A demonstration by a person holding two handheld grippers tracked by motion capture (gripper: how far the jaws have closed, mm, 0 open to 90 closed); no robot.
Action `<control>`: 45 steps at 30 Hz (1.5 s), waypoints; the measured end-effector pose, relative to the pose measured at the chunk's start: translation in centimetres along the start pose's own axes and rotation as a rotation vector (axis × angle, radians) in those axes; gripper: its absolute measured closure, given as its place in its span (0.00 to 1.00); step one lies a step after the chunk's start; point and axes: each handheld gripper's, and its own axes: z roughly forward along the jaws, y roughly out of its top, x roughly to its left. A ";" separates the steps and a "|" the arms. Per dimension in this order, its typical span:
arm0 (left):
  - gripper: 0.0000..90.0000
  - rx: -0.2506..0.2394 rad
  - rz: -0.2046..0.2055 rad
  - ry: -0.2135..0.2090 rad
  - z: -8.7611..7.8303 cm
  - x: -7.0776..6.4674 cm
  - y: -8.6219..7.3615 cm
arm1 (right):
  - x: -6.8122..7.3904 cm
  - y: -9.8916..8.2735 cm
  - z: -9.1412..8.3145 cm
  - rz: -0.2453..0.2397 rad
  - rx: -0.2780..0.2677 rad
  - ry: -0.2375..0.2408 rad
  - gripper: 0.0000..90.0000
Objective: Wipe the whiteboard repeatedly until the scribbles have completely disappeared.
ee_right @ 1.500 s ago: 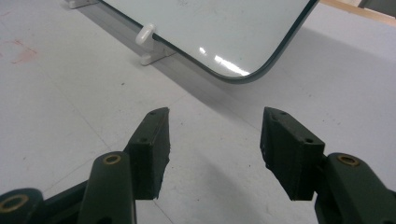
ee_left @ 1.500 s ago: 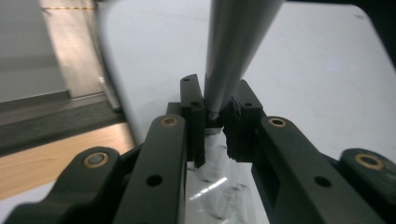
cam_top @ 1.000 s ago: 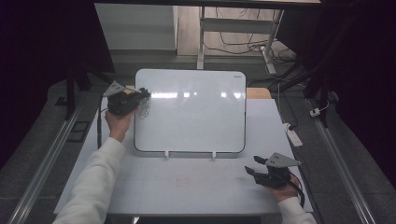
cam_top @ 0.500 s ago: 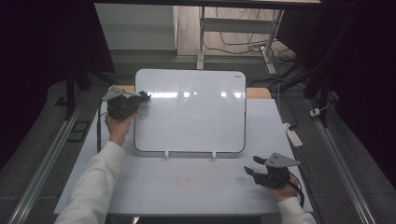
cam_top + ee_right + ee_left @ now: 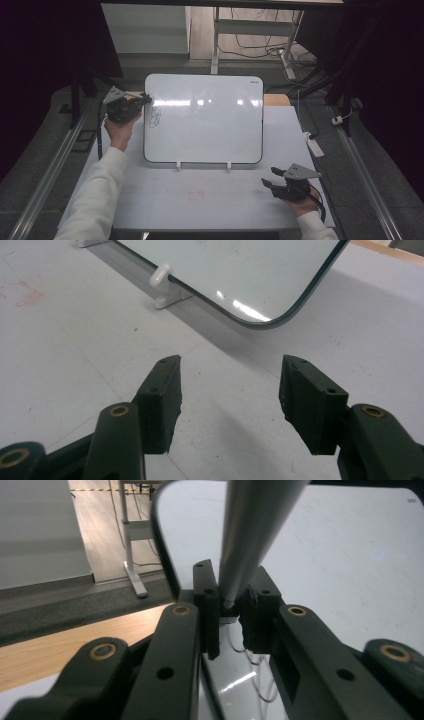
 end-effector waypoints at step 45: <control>0.87 -0.003 -0.023 0.022 -1.6 0.5 -1.4 | 0.3 0.1 0.2 -0.009 0.006 0.008 0.47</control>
